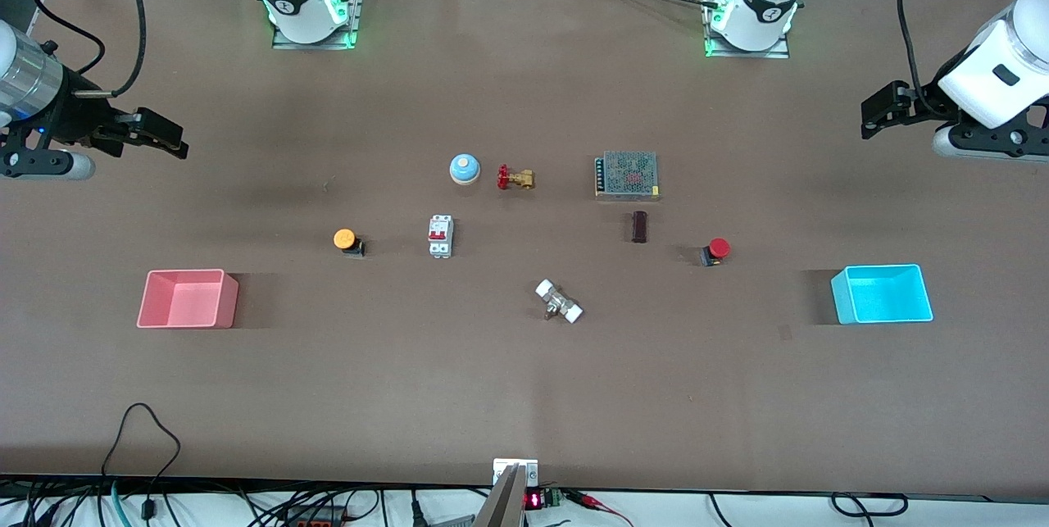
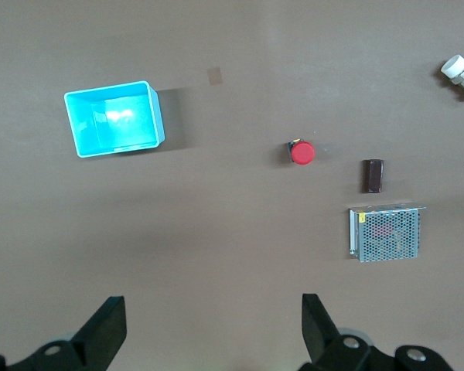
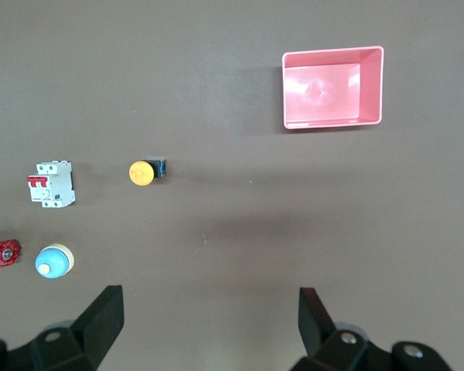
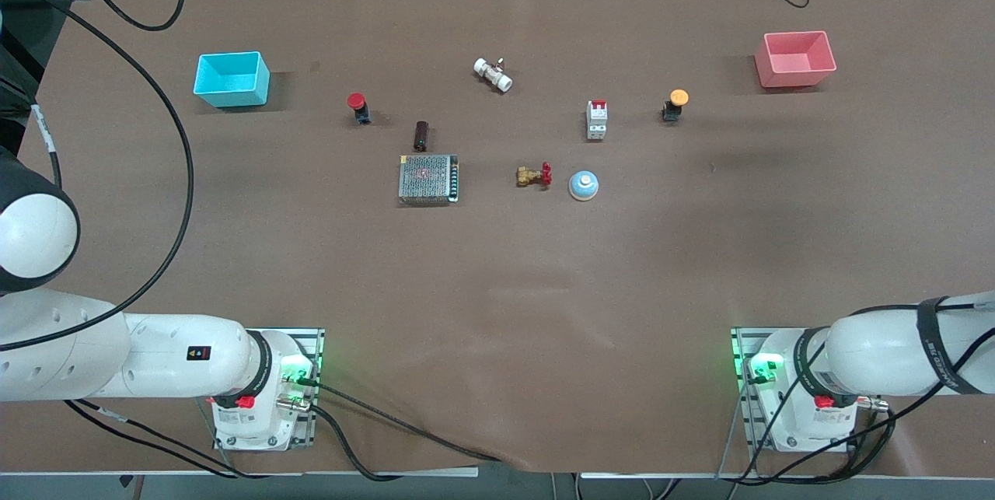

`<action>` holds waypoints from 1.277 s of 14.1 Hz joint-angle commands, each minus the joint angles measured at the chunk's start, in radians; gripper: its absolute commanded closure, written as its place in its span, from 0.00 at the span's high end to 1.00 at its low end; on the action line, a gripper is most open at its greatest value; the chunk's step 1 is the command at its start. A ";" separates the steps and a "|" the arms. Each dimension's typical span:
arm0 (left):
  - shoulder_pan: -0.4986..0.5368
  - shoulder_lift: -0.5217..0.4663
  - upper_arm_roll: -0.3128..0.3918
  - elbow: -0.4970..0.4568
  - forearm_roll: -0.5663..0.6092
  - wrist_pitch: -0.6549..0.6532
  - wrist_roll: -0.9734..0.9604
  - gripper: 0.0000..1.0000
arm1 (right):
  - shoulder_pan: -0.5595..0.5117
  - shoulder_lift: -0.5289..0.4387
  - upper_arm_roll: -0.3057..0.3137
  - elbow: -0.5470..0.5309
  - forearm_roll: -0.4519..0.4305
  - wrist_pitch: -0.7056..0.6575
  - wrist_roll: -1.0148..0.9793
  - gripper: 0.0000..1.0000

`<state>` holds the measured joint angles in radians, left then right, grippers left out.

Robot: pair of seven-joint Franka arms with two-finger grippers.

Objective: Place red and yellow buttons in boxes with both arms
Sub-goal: 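Move the right gripper to the yellow button while the left gripper reaches the red button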

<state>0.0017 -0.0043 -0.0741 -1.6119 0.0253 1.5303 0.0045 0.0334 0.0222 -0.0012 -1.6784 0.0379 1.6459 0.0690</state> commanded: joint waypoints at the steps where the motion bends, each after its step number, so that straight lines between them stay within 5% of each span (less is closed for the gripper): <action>1: 0.003 0.014 0.000 0.032 -0.004 -0.024 0.011 1.00 | -0.001 -0.002 0.000 0.002 0.000 0.009 0.008 1.00; 9: -0.012 0.023 -0.009 0.055 -0.010 -0.070 0.012 1.00 | -0.001 0.002 0.000 0.000 0.002 0.008 0.009 1.00; 18: -0.100 0.248 -0.012 0.078 -0.062 -0.007 -0.061 1.00 | 0.075 0.145 0.020 -0.069 0.022 0.196 0.029 1.00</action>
<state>-0.0783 0.1677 -0.0903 -1.5612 -0.0195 1.5025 -0.0172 0.0978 0.1652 0.0188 -1.7122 0.0477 1.7880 0.0834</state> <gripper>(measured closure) 0.000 0.000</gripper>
